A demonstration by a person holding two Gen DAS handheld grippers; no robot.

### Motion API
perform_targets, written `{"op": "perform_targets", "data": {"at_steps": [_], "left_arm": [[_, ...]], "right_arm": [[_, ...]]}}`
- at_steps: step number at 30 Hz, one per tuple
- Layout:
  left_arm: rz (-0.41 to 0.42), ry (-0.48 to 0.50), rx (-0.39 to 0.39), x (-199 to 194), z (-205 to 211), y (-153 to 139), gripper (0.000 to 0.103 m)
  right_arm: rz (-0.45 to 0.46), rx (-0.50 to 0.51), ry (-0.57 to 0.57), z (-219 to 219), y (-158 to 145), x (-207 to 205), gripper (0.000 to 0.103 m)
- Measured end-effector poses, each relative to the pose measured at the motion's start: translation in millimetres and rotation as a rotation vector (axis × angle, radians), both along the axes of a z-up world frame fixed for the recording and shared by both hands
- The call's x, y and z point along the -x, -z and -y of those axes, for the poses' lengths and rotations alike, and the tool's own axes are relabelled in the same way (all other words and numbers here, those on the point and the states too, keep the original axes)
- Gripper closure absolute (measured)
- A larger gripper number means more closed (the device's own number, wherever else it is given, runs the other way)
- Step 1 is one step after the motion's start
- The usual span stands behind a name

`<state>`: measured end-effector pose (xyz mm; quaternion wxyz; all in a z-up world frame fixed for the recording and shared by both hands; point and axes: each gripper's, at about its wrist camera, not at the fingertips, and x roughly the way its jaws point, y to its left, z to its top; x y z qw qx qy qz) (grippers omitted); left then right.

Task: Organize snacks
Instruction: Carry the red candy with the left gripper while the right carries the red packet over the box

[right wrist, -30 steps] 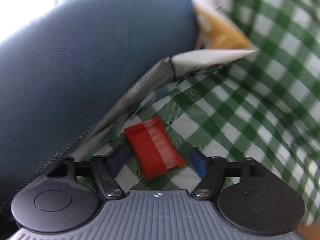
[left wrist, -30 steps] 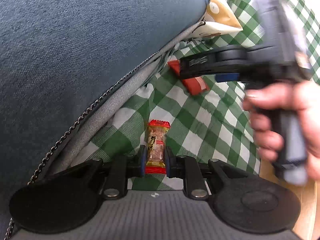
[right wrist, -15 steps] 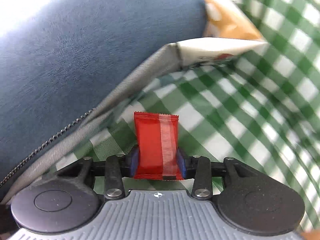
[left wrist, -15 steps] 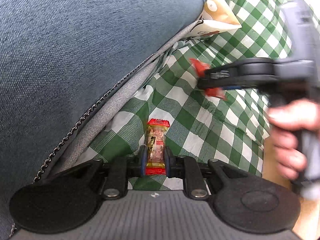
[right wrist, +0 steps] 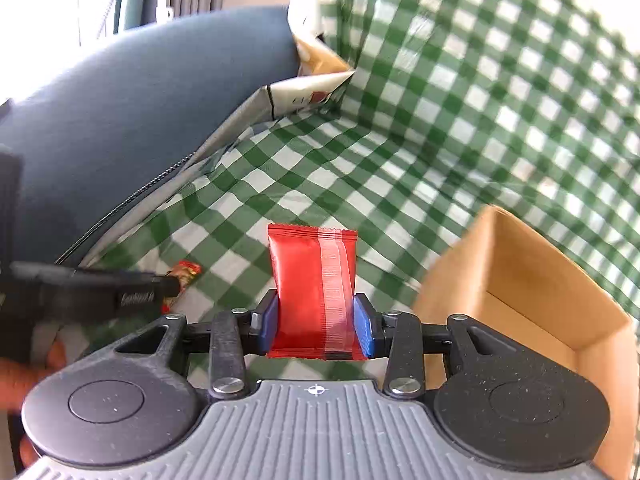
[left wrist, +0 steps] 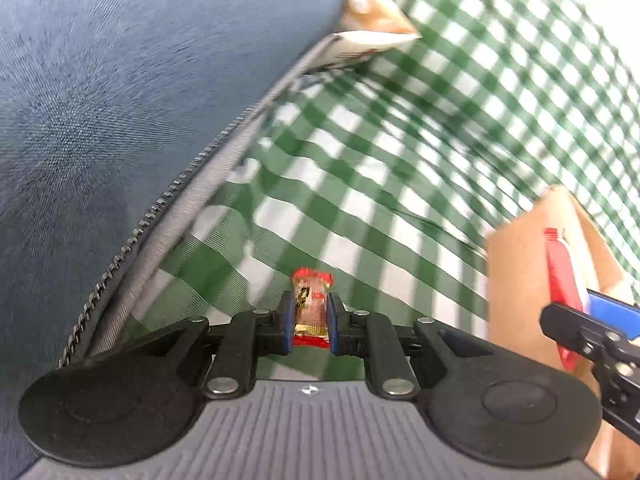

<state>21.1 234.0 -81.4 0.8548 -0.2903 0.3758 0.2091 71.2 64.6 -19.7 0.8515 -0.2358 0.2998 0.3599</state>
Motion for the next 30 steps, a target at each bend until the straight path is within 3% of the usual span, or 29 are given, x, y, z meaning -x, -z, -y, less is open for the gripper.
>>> {"op": "perform_targets", "data": {"at_steps": [2,4,9,11,13,14,16,21,30], "left_arm": [[0.014,0.018,-0.023,6,10,-8,0.087],[0.026,0.035,-0.046,10,21,-16,0.099],[0.007,0.073,-0.126,9,44,-26,0.100],[-0.018,0.070,-0.071,8,41,-20,0.099],[-0.036,0.054,0.032,7,32,-11,0.090],[-0.044,0.043,0.075,6,28,-6,0.080],[-0.059,0.019,0.101,4,22,0,0.076],[-0.091,0.029,0.042,-13,28,4,0.064],[-0.236,0.130,-0.136,-32,55,13,0.064]], "right_arm": [[0.002,-0.059,0.001,25,-8,9,0.062],[0.019,-0.109,-0.015,47,-13,17,0.062],[0.048,-0.209,-0.019,94,-18,29,0.062],[0.054,-0.263,-0.016,109,-15,32,0.062],[0.056,-0.328,-0.012,126,-11,35,0.062],[0.045,-0.354,-0.008,133,-8,36,0.062],[0.035,-0.363,-0.011,139,-6,36,0.062],[0.048,-0.402,-0.030,150,-9,32,0.062],[0.041,-0.415,0.007,169,-10,14,0.062]]}}
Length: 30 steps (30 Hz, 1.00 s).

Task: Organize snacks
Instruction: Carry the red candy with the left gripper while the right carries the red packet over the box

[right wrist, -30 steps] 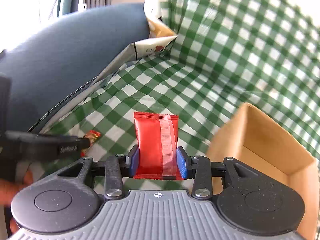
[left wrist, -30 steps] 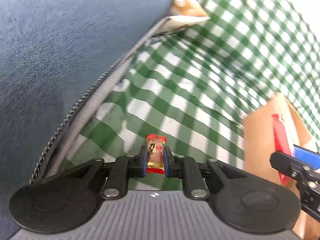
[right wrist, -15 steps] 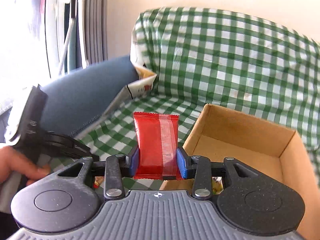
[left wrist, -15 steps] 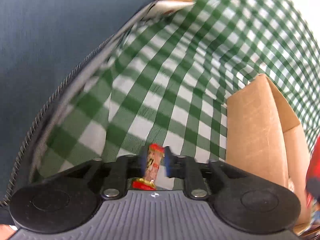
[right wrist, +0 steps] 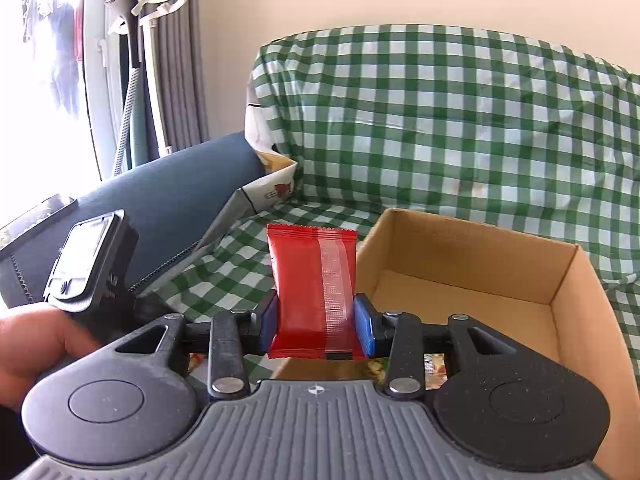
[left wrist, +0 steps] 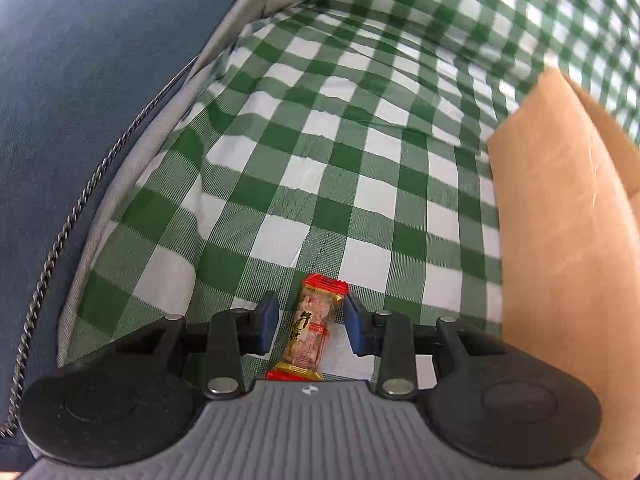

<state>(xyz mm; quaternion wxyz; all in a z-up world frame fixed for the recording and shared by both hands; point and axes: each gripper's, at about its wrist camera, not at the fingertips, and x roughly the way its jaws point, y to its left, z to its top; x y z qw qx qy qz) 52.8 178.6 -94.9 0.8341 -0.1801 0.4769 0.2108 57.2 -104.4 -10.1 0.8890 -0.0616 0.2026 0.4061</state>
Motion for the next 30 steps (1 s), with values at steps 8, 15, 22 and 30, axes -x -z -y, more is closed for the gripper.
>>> {"op": "perform_targets", "data": {"at_steps": [8,15,22,30], "left_arm": [[-0.014,0.027,-0.047,0,6,2,0.083],[0.140,0.021,-0.019,9,4,-21,0.084],[0.311,0.033,-0.005,16,10,-49,0.084],[0.463,0.081,0.007,13,29,-74,0.084]], "right_arm": [[0.001,0.008,0.034,3,3,0,0.061],[0.013,0.014,0.067,3,4,2,0.061],[0.024,0.000,0.141,8,2,-2,0.061],[0.036,-0.019,0.231,17,1,-9,0.061]]}}
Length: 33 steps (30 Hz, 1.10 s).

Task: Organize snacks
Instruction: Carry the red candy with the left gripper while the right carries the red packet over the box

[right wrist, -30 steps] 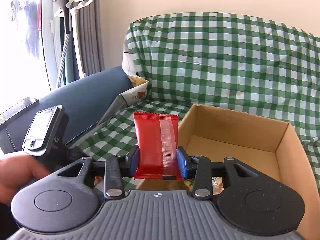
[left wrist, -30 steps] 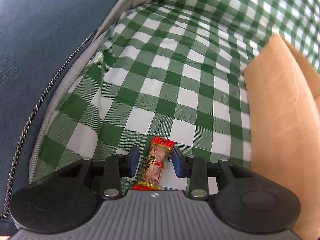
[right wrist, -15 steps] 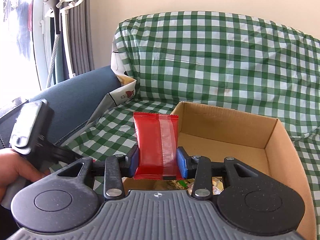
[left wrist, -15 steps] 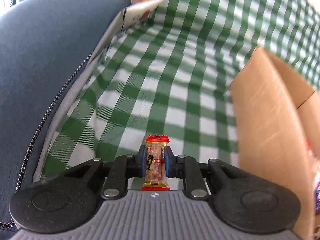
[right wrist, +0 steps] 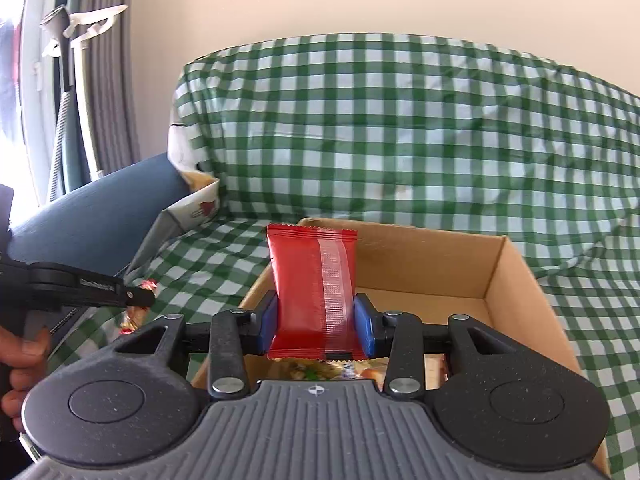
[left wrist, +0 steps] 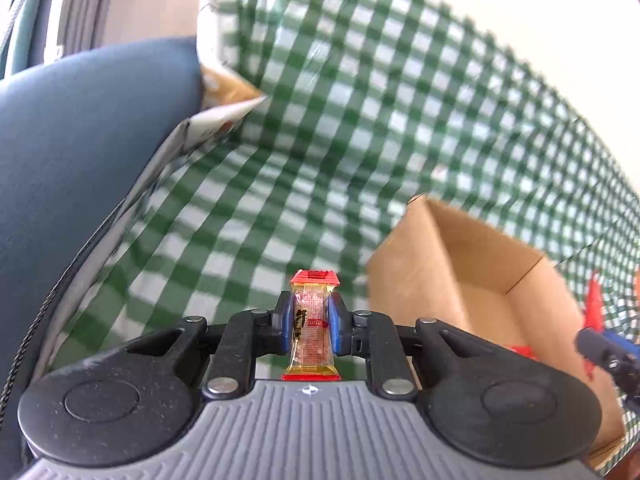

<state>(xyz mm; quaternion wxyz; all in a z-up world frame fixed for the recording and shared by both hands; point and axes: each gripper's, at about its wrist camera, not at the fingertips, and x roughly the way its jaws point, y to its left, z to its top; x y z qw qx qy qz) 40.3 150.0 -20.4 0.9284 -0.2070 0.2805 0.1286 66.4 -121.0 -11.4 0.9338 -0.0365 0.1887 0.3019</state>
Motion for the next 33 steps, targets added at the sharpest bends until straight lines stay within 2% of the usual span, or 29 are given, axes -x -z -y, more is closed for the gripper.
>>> {"op": "perform_targets", "data": {"at_steps": [8,14,23,33], "left_arm": [[0.146,0.104,0.022,-10,31,-25,0.084],[0.200,0.189,0.016,-18,62,-37,0.084],[0.205,0.266,0.025,-28,95,-39,0.084],[0.200,0.283,0.023,-31,104,-35,0.084]], "right_arm": [[-0.007,-0.027,0.076,16,0,-10,0.061],[-0.008,-0.031,0.115,28,1,-15,0.061],[-0.013,-0.027,0.154,43,0,-23,0.061],[-0.014,-0.039,0.175,53,0,-25,0.061]]}}
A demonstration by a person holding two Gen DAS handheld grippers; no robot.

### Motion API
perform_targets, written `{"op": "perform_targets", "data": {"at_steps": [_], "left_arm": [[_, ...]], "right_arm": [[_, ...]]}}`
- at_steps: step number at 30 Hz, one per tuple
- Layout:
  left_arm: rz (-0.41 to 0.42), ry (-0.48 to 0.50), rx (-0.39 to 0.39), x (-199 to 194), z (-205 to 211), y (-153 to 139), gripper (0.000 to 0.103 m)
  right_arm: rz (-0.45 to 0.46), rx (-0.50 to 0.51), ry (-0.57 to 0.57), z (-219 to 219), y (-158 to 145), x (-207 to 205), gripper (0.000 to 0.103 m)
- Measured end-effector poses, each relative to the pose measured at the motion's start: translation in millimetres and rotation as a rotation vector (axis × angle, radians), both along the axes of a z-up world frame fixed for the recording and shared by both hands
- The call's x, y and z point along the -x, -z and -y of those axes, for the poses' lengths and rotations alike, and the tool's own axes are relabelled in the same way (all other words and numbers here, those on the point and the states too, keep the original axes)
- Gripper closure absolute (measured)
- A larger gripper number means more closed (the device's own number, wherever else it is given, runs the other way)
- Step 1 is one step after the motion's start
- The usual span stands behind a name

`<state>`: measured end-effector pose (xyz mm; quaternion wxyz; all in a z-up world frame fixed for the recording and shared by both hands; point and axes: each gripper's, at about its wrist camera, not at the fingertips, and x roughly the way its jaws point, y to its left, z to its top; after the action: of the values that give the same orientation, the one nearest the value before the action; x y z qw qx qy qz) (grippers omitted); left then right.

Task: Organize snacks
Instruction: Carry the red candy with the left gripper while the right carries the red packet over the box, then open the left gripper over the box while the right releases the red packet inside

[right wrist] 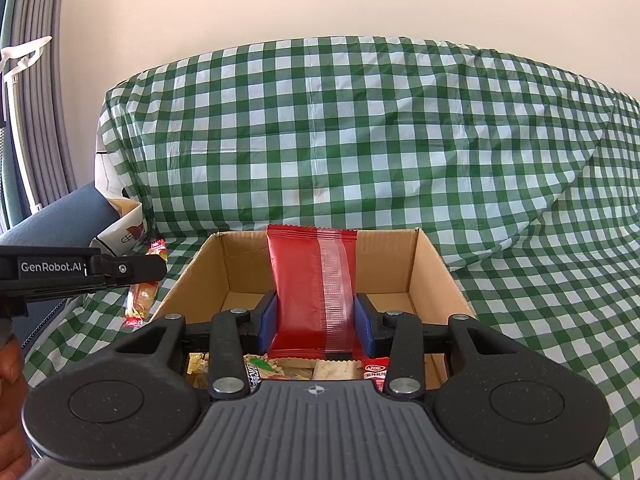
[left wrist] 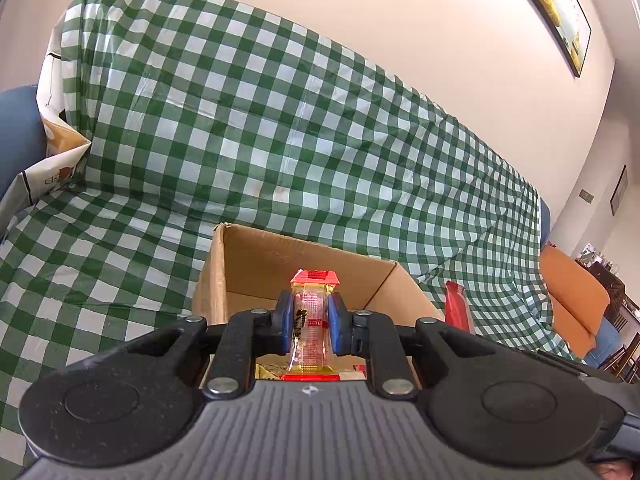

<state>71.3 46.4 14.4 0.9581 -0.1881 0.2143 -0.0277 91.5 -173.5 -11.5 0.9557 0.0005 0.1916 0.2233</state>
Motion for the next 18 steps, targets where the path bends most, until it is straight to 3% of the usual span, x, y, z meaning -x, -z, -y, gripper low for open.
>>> {"op": "perform_targets", "data": {"at_steps": [18], "left_arm": [[0.020,0.066,-0.004,-7,23,4,0.084]], "right_arm": [[0.010,0.005,0.044,14,2,1,0.061]]}}
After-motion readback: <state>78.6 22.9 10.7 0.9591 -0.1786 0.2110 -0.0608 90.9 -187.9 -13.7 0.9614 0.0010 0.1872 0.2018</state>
